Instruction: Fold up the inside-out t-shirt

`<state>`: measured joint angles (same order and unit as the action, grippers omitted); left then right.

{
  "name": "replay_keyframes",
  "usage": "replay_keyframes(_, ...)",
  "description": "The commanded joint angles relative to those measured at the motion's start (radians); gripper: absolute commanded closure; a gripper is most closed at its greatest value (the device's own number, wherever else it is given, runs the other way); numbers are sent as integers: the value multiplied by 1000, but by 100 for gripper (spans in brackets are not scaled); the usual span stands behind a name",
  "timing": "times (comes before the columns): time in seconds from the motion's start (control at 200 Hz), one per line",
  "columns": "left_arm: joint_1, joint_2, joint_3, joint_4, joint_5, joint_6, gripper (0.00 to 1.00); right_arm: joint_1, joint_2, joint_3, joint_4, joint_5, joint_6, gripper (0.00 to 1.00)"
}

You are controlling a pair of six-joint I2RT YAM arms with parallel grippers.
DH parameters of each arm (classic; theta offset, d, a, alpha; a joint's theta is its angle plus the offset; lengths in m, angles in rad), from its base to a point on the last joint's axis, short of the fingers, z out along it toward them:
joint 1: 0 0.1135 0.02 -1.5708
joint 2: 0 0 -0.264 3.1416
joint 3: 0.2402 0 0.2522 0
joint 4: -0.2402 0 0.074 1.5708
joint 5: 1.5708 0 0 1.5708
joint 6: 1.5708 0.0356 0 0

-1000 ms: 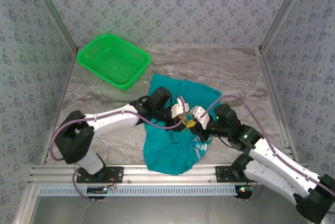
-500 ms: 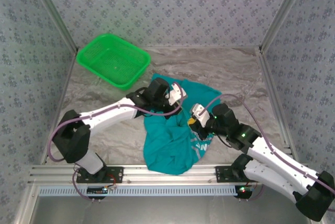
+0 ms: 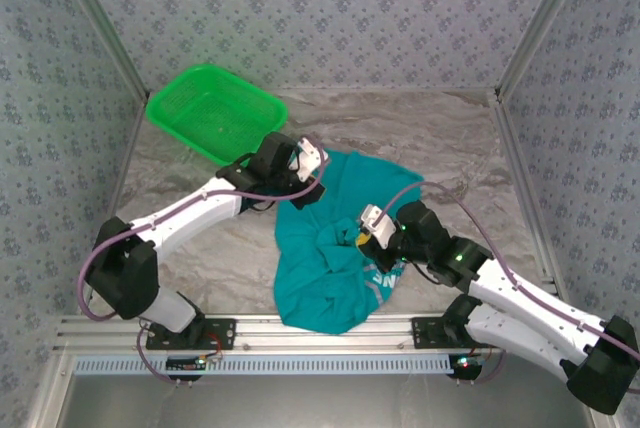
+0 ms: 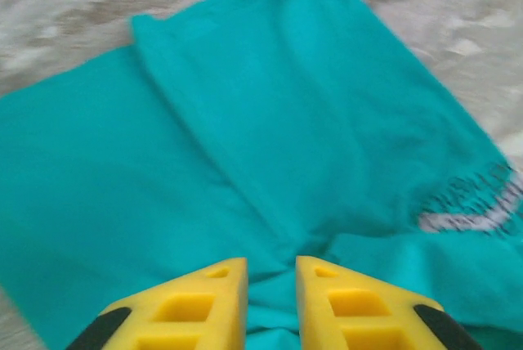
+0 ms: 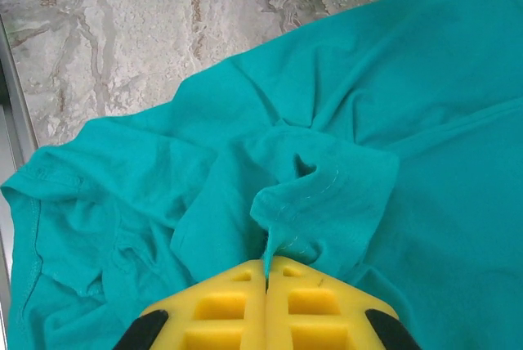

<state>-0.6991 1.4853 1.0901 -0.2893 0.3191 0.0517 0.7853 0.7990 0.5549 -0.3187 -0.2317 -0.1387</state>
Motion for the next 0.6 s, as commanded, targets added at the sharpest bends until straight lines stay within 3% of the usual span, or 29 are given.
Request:
replay_keyframes(0.0, -9, -69, -97, 51, 228, -22, 72, -17, 2, 26, -26, -10, 15, 100)
replay_keyframes(0.1, -39, -124, -175, 81, 254, -34, 67, -45, 1, 33, -24, -20, 28, 100)
replay_keyframes(0.255, -147, -111, -208, 114, 151, -66, 65, -78, -4, 33, -3, -56, 38, 100)
replay_keyframes(0.395, -162, -57, -198, 221, 75, -184, 62, -79, 0, 31, 2, -89, 24, 100)
replay_keyframes(0.595, -188, 24, -172, 285, 43, -215, 58, -80, 3, 34, 13, -103, 31, 100)
